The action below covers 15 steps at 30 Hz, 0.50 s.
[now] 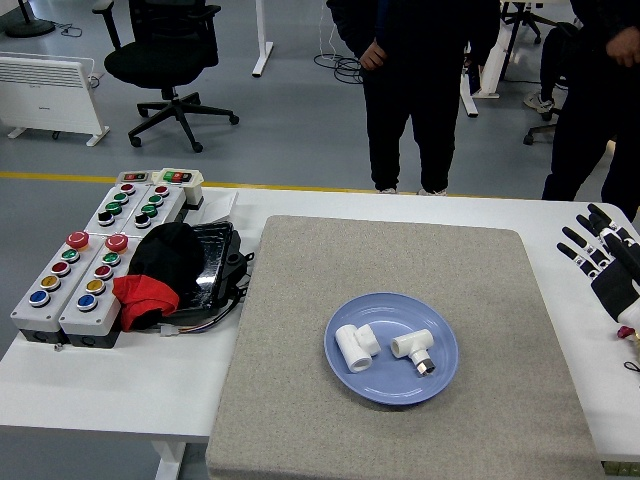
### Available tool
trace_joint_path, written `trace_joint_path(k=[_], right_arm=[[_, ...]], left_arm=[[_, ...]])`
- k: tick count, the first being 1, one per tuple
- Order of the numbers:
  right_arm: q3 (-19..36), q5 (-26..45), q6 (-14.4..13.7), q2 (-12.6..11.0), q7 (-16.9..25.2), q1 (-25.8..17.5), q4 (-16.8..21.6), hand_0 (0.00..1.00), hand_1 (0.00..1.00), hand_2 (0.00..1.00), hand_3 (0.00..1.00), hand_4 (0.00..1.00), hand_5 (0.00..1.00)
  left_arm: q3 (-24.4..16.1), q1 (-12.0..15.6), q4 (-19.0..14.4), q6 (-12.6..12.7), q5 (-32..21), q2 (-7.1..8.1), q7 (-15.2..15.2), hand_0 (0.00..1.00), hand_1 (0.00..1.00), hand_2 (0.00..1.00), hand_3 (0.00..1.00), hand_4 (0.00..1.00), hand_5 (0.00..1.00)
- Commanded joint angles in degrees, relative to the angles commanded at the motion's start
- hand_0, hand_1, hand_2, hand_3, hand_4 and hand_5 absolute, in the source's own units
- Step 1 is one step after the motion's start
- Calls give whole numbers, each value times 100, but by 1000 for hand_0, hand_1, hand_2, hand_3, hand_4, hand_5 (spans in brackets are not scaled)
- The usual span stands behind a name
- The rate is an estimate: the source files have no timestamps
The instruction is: Pick pipe place plate twice
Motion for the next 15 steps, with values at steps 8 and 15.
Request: trace_joint_path(k=[8, 15], right_arm=[[-6, 4, -10, -3, 22, -19, -11, 864, 809, 906, 875, 590, 564], [-5, -7, 43, -8, 12, -30, -21, 883, 824, 917, 892, 594, 574]], left_arm=[[-9, 21, -2, -1, 29, -4, 0, 731, 743, 704, 650, 409, 998], [-21, 32, -3, -6, 50, -4, 0, 732, 743, 704, 651, 409, 998]])
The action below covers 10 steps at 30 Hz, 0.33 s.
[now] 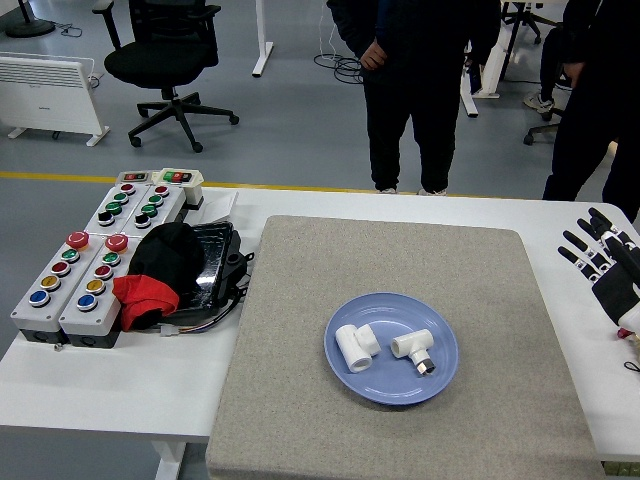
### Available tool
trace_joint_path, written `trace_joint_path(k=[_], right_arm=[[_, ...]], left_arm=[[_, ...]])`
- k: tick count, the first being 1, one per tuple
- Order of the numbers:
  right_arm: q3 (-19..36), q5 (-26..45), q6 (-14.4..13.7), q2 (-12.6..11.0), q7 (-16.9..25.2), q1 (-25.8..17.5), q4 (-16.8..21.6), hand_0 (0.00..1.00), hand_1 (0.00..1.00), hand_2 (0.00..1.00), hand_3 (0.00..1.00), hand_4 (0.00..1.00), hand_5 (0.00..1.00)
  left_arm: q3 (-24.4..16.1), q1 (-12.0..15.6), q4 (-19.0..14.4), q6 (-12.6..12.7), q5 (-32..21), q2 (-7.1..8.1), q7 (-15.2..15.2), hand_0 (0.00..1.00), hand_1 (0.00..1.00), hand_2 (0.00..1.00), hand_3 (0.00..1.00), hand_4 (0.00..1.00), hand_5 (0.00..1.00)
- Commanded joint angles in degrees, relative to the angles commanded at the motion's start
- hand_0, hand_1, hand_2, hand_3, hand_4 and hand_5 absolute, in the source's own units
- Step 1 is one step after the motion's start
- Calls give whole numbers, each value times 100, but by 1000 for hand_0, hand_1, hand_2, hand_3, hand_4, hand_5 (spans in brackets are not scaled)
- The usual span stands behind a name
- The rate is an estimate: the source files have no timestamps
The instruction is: Pick pipe place plate twice
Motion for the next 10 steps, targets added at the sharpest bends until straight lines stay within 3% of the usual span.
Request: trace_joint_path(k=[10], right_arm=[[7, -18, 64, -1, -2, -1, -8, 899, 834, 928, 901, 601, 590]], left_arm=[[2, 7, 1, 3, -5, -2, -8, 733, 744, 704, 651, 409, 998]])
